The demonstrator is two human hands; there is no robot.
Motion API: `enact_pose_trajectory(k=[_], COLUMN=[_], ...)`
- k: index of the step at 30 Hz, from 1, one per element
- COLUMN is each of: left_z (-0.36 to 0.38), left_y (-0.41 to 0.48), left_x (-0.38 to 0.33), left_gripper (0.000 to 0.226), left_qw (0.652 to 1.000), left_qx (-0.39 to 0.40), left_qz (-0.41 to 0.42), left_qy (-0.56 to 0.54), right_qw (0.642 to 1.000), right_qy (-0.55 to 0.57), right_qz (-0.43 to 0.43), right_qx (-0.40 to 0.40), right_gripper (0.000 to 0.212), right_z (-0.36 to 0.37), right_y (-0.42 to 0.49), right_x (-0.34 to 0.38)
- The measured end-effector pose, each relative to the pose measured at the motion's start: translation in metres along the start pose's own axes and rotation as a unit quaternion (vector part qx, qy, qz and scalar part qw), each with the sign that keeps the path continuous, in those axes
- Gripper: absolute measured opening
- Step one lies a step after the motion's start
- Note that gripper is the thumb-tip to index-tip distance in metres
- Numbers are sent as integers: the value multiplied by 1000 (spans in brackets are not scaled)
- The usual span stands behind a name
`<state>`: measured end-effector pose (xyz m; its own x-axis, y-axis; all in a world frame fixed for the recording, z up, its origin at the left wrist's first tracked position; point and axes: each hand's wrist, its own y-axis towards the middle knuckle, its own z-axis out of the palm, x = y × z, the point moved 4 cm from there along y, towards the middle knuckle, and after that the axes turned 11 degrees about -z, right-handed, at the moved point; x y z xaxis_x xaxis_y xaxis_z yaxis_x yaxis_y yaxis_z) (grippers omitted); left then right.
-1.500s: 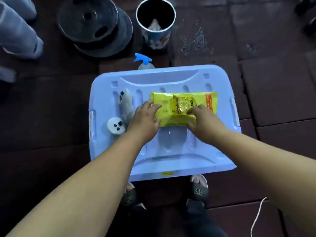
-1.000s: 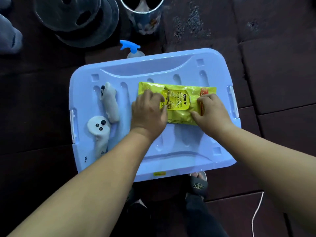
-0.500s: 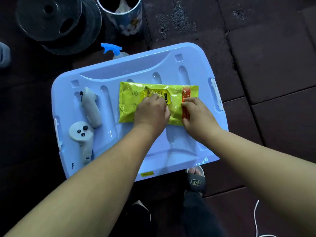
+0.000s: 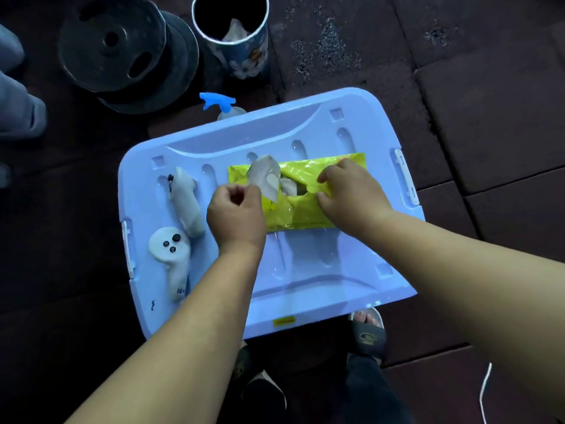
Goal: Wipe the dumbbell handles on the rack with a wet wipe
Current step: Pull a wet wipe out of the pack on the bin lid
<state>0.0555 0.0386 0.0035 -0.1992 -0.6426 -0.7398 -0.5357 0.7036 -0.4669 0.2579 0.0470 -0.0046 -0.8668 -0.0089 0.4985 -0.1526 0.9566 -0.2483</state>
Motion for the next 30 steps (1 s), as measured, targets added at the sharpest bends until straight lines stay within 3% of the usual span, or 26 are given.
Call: enact_pose_trajectory(k=[3, 9, 14, 16, 20, 22, 30], left_z=[-11, -23, -28, -27, -27, -28, -29], left_y=[1, 10, 33, 39, 43, 44, 48], left_x=[8, -4, -11, -11, -6, -2, 4], left_gripper=[10, 14, 6, 13, 11, 8, 6], left_qw=[998, 973, 985, 987, 987, 987, 987], left_qx=[35, 128, 118, 130, 149, 150, 154], left_qz=[-26, -79, -76, -64, -45, -41, -16], left_qy=[-50, -177, -101, -72, -42, -39, -33], right_qw=[997, 990, 992, 994, 1000, 999, 999], right_qy=[42, 82, 59, 41, -21, -39, -33], right_qz=[-62, -114, -112, -101, -6, 17, -37], right_qx=[-26, 12, 22, 17, -15, 5, 14], right_gripper=[33, 34, 31, 29, 21, 21, 17], right_z=[2, 20, 21, 18, 9, 10, 16], right_y=[11, 23, 25, 26, 30, 29, 33], right_x=[35, 79, 76, 70, 40, 30, 35])
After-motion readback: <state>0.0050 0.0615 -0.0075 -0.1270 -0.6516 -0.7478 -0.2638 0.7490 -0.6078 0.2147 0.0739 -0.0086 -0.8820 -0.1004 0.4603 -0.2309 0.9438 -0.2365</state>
